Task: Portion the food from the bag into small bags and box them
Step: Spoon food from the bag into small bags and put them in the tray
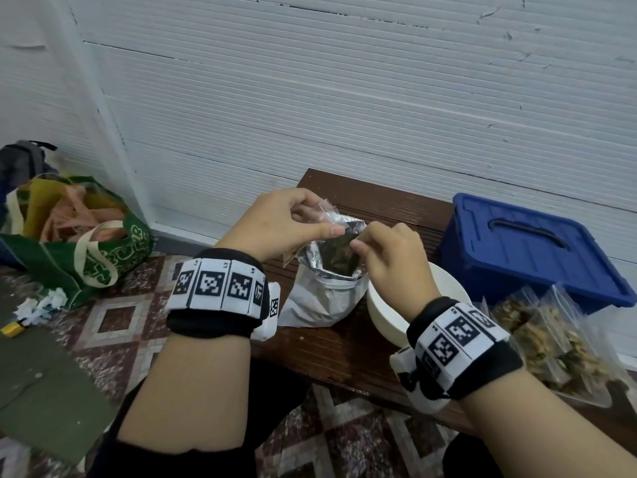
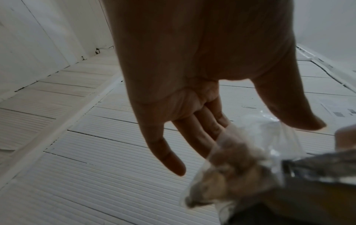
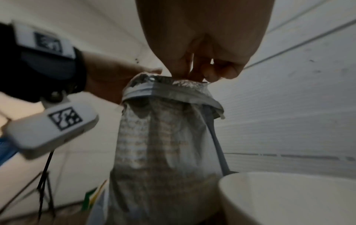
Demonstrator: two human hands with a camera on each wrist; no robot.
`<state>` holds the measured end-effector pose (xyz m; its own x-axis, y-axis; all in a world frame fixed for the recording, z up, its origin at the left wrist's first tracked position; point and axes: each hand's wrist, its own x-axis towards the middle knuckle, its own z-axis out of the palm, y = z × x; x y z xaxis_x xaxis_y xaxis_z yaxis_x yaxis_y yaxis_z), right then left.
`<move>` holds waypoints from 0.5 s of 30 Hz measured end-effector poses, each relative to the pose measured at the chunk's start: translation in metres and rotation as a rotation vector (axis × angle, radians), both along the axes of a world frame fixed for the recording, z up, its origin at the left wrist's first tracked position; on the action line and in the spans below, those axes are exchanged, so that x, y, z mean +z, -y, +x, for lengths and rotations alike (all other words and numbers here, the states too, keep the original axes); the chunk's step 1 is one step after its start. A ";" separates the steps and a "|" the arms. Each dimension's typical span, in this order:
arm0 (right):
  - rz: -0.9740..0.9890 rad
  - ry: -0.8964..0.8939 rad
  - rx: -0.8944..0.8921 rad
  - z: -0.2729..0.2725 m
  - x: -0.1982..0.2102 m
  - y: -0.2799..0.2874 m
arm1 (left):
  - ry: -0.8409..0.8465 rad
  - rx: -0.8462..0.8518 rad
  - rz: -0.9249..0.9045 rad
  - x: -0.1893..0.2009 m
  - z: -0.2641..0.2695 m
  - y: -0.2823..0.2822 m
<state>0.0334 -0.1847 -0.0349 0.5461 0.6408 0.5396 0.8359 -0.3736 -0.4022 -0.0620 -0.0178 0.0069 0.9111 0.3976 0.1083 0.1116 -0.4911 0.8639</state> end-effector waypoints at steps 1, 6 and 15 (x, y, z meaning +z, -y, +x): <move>0.035 -0.085 -0.012 0.001 0.001 0.000 | -0.001 -0.001 -0.004 0.000 0.000 0.000; 0.300 -0.442 -0.162 0.002 0.013 0.000 | -0.012 -0.001 -0.009 0.001 -0.001 0.001; 0.475 -0.578 -0.457 0.021 0.031 0.013 | 0.040 0.040 0.020 0.006 -0.001 0.002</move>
